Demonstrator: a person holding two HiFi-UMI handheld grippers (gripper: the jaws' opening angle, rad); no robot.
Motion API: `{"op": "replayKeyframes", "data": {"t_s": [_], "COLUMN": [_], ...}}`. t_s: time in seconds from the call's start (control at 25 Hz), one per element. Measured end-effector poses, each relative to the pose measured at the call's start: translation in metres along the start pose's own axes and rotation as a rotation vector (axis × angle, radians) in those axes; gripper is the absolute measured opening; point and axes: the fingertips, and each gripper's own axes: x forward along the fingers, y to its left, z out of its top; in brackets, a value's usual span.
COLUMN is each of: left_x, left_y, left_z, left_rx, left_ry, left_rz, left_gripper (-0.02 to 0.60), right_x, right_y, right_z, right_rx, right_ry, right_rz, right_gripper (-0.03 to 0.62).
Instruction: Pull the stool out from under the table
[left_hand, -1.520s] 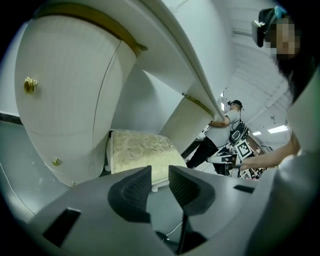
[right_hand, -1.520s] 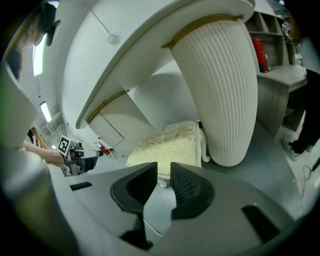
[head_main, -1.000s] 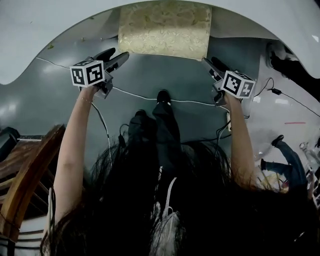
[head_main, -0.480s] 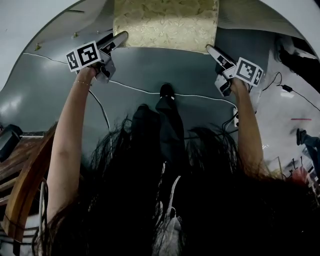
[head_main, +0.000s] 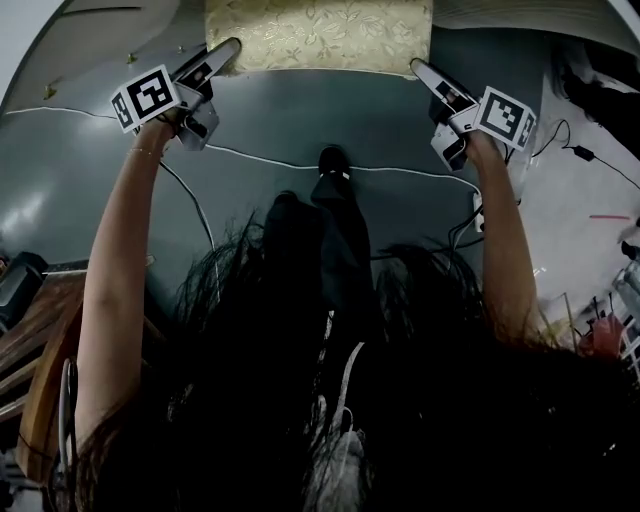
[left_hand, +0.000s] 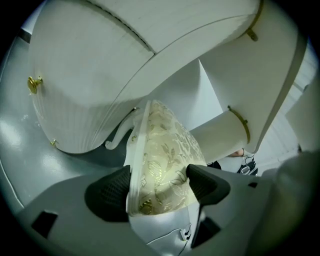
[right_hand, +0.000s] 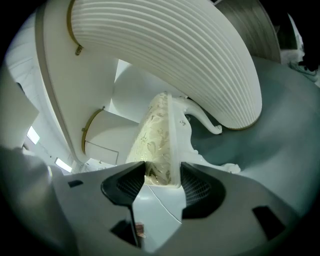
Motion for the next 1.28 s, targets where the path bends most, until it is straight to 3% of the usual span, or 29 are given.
{"op": "replayKeyframes", "data": {"t_s": [0.24,0.44,0.84,1.28], "left_x": [-0.005,-0.007,-0.002,0.002], "left_y": [-0.005,-0.005,-0.005,-0.001], "left_z": [-0.006,-0.008,-0.008,-0.011], "left_rx": [-0.035,-0.046,-0.078,-0.108], "left_ry": [0.045,0.033,0.116,0.241], "left_rz": [0.03,0.035,0.051,0.059], "left_gripper": [0.359,0.359,0.36,0.364], "right_x": [-0.004,-0.007,-0.014,-0.011], "right_y": [0.003,0.002,-0.004,0.001], "right_z": [0.002,0.001,-0.003,-0.009], "right_rx": [-0.011,0.015,0.079,0.137], "right_ry": [-0.005,-0.002,-0.011,0.027], "right_rz": [-0.064,-0.097,-0.184,-0.193], "right_gripper": [0.23,0.23,0.23,0.23]}}
